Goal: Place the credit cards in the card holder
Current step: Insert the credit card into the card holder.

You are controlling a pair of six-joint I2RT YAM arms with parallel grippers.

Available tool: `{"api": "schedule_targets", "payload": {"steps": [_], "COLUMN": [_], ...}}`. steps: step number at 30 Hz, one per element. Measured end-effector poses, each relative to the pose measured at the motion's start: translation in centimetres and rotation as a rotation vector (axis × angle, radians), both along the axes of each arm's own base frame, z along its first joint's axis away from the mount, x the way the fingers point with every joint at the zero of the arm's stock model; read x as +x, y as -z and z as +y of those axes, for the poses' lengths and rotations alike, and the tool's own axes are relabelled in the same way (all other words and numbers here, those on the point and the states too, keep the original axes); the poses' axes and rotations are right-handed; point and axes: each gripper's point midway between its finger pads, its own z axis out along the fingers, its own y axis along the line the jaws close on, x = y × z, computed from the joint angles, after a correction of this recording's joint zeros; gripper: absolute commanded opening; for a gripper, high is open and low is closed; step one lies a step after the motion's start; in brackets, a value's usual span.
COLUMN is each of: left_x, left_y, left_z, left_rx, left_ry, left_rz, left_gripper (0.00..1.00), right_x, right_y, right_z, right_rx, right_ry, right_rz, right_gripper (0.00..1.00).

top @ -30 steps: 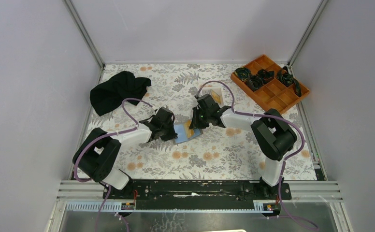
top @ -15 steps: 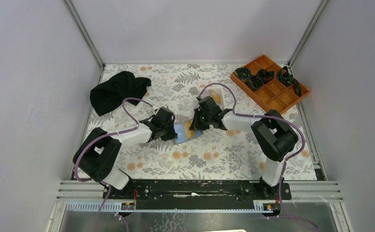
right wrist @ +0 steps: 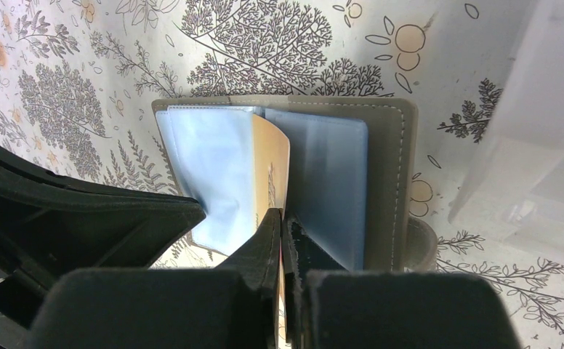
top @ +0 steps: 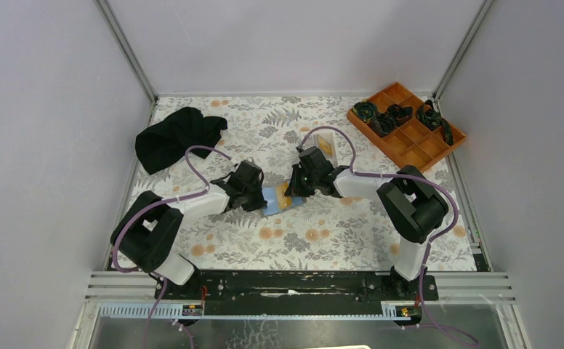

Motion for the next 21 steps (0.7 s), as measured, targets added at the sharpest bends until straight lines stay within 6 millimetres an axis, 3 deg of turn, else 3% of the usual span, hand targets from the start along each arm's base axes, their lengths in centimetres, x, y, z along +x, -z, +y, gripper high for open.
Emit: {"api": "schedule_targets", "payload": {"steps": [21], "left_x": [0.07], "left_y": [0.04], "left_z": [0.42], "left_rx": [0.043], "left_ry": [0.002], "left_rz": [0.017], "left_gripper": [0.00], "right_x": [-0.97], "right_y": [0.58], "right_z": [-0.14], "right_rx": [0.014], "right_ry": [-0.013], "right_rz": [-0.010], "right_gripper": [0.00]}}
